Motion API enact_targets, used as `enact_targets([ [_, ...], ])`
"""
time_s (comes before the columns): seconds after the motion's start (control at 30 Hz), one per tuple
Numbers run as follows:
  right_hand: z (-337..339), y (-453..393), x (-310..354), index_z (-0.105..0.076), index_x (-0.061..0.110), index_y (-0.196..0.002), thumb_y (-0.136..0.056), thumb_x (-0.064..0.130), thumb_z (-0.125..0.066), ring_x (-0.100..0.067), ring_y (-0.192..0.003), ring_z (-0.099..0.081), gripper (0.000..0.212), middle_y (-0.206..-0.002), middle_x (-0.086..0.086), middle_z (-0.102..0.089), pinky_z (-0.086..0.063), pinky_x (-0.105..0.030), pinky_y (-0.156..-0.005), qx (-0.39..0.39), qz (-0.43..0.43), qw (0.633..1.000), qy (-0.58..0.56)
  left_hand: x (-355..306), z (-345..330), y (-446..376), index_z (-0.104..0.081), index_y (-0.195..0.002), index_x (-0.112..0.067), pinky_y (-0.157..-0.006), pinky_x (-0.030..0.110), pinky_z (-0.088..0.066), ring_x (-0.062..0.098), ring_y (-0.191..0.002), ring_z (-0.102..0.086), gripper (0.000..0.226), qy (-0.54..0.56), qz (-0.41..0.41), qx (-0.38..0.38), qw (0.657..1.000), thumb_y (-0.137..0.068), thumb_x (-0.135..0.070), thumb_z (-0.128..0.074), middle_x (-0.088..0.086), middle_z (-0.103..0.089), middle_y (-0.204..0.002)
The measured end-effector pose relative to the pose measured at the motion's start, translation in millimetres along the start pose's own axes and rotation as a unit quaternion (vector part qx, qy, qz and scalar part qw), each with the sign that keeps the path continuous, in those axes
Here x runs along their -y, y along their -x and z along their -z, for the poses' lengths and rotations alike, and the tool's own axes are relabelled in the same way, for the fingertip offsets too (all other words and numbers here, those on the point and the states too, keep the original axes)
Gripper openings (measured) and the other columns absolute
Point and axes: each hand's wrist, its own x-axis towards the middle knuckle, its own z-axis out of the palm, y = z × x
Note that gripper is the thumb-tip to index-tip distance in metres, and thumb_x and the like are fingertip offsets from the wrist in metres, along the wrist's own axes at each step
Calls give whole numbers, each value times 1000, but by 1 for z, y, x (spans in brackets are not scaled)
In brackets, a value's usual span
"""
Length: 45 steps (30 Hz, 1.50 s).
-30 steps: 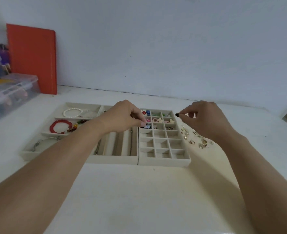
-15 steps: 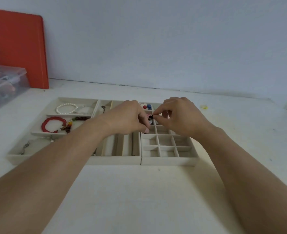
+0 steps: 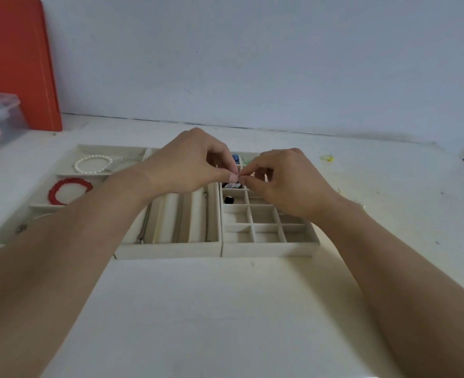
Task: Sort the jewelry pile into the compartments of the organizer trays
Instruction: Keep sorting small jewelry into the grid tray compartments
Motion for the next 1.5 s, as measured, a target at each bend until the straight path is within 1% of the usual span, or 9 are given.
enact_targets([
  [0.1,-2,0,3,-78,35,-89,-91,34,-71,-9,-63,-52,7,-70,8,-66,-46,-33,-66,25,-33,999,-26,1,-1,1,-79,-79,-30,-53,11,-35,19,-76,-64,8,-16,8,1,1000,-78,-24,-83,-13,-69,-67],
  [0.23,1,0,5,-79,31,-91,-90,35,-71,-8,-67,-52,9,-75,9,-65,-44,-30,-66,93,-40,994,46,2,-2,0,-76,-71,-35,-58,15,-38,17,-78,-64,16,-41,16,5,999,-77,-24,-84,-20,-65,-61],
  [0.4,3,0,8,-78,33,-86,-89,37,-70,-3,-63,-45,9,-66,14,-52,-36,-27,-65,100,-47,990,84,3,1,1,-74,-70,-38,-64,23,-41,13,-73,-59,19,-53,22,9,998,-79,-24,-83,-15,-64,-66],
  [0.6,3,-1,16,-77,35,-101,-94,38,-64,-9,-71,-46,16,-70,18,-50,-36,-27,-67,140,-27,979,146,0,0,3,-76,-78,-34,-49,7,-31,-7,-57,-52,11,-89,33,20,995,-82,-24,-79,-22,-58,-56],
  [0.8,4,-3,26,-75,39,-109,-96,37,-58,-18,-87,-54,22,-99,3,-64,-47,-32,-76,148,-22,970,192,-7,-12,3,-79,-90,-32,-54,20,-34,2,-65,-54,8,-162,39,52,985,-87,-28,-73,-16,-58,-70],
  [1.03,11,-3,20,-76,39,-100,-93,41,-64,-9,-77,-47,14,-74,21,-47,-34,-28,-67,120,-51,975,177,-10,-16,5,-80,-96,-31,-59,20,-42,6,-74,-60,18,-163,67,64,982,-89,-21,-68,-16,-62,-73],
  [1.17,7,-3,23,-76,40,-99,-91,39,-64,-12,-81,-48,14,-76,19,-46,-34,-28,-68,121,-53,974,183,-10,-20,4,-81,-93,-30,-57,23,-41,9,-68,-60,23,-149,92,54,983,-86,-14,-66,-12,-62,-68],
  [1.33,3,-5,26,-77,39,-99,-90,36,-64,-12,-82,-51,16,-76,18,-46,-37,-28,-69,133,-61,972,184,-10,-22,3,-80,-89,-33,-58,22,-40,3,-74,-58,18,-149,105,39,982,-84,-19,-71,-16,-63,-74],
  [1.5,-1,-6,24,-77,37,-93,-89,36,-66,-13,-89,-53,11,-84,15,-48,-40,-28,-72,141,-85,975,149,-11,-21,3,-81,-85,-33,-60,23,-45,8,-77,-61,19,-143,112,37,983,-83,-18,-70,-10,-70,-79],
])
